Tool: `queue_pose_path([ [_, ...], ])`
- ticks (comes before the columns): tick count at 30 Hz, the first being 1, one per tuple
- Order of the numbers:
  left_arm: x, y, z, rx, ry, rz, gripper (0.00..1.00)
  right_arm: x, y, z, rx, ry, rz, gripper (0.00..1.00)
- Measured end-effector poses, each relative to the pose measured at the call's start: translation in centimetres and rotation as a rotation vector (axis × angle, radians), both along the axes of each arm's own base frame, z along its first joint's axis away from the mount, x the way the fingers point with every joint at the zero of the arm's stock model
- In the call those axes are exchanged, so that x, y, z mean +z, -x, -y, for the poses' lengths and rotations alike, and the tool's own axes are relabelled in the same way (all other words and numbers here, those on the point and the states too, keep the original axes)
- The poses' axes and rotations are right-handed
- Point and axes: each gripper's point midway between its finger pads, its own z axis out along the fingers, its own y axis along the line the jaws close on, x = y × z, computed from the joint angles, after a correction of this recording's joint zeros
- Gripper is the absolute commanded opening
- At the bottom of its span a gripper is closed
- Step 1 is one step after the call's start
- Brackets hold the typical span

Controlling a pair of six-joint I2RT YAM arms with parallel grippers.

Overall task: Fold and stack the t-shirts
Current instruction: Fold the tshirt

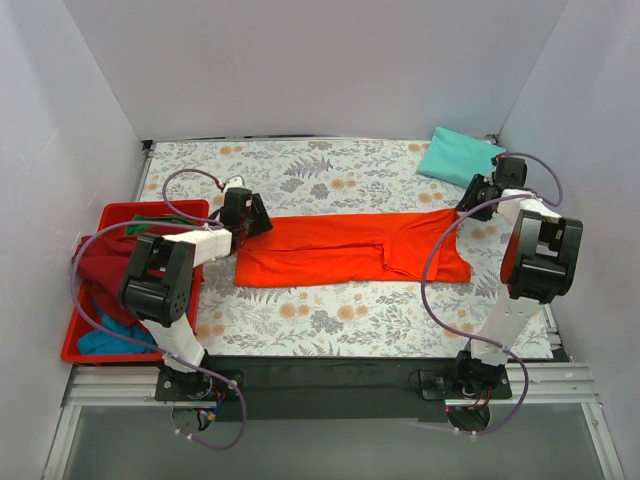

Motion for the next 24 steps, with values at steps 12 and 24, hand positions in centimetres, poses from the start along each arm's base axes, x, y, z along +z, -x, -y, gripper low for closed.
queue_pose_path([
  [12, 8.7, 0.7, 4.0, -0.07, -0.014, 0.206, 0.57, 8.6, 2.1, -9.7, 0.186, 0.147, 0.195, 0.47],
  [24, -0.3, 3.9, 7.3, -0.234, 0.066, 0.047, 0.57, 1.2, 7.4, -16.0, 0.36, 0.115, 0.036, 0.48],
])
